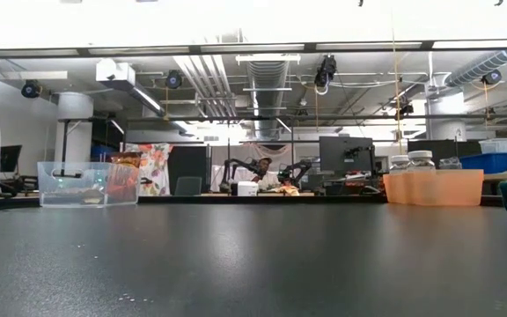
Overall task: Sort spices by type
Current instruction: Return to Home Position
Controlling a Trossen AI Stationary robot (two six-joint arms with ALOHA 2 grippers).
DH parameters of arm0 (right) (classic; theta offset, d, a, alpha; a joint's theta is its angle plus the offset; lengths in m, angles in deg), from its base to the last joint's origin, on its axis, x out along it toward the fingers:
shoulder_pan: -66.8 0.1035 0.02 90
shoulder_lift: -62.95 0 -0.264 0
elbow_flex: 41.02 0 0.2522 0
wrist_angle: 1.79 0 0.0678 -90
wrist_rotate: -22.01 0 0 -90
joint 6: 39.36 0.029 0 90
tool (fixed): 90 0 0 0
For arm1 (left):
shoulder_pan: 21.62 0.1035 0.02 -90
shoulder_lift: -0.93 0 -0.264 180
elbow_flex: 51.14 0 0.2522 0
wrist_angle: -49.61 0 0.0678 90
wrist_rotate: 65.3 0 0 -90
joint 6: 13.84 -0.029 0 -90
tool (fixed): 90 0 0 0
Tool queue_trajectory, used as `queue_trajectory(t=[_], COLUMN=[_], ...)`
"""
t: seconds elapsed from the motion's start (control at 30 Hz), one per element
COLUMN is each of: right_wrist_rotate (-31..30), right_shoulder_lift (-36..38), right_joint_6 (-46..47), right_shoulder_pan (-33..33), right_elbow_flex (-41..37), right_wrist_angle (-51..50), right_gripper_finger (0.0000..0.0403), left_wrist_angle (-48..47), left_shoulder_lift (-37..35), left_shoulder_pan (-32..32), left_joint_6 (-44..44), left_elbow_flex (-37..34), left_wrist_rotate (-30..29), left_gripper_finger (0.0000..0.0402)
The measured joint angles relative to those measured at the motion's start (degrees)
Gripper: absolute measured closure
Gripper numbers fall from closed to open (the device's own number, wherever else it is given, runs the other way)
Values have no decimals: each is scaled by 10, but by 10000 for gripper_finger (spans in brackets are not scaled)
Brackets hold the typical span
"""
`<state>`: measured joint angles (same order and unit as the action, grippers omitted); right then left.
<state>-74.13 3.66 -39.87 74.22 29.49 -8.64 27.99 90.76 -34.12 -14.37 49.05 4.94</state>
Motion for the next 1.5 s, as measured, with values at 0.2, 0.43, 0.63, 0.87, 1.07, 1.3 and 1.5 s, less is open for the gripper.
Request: queue_trajectory(t=[0.2, 0.43, 0.63, 0.87, 1.07, 1.3, 1.5], right_wrist_rotate=[17, 21, 21, 21, 16, 16, -12], right_shoulder_lift=[38, 108, 170, 219, 289, 356, 368], right_joint_6=[4, 25, 61, 72, 68, 88, 79], right_shoulder_pan=[-76, -112, -112, -112, -112, -112, -112], right_elbow_flex=[-54, -117, -150, -191, -242, -305, -310], right_wrist_angle=[30, 58, 55, 51, 54, 53, 24], right_gripper_finger=[394, 394, 394, 394, 394, 394, 393], left_wrist_angle=[0, -4, 6, 29, 33, 32, 34], left_shoulder_lift=[-139, -342, -462, -542, -599, -634, -619], left_shoulder_pan=[39, 52, 52, 52, 52, 52, 51], left_joint_6=[1, 44, 87, 90, 90, 87, 180], left_elbow_flex=[-148, -326, -431, -510, -555, -608, -637], left_wrist_rotate=[47, 46, 44, 38, 26, 17, 37], left_gripper_finger=[400, 400, 400, 400, 400, 400, 400])
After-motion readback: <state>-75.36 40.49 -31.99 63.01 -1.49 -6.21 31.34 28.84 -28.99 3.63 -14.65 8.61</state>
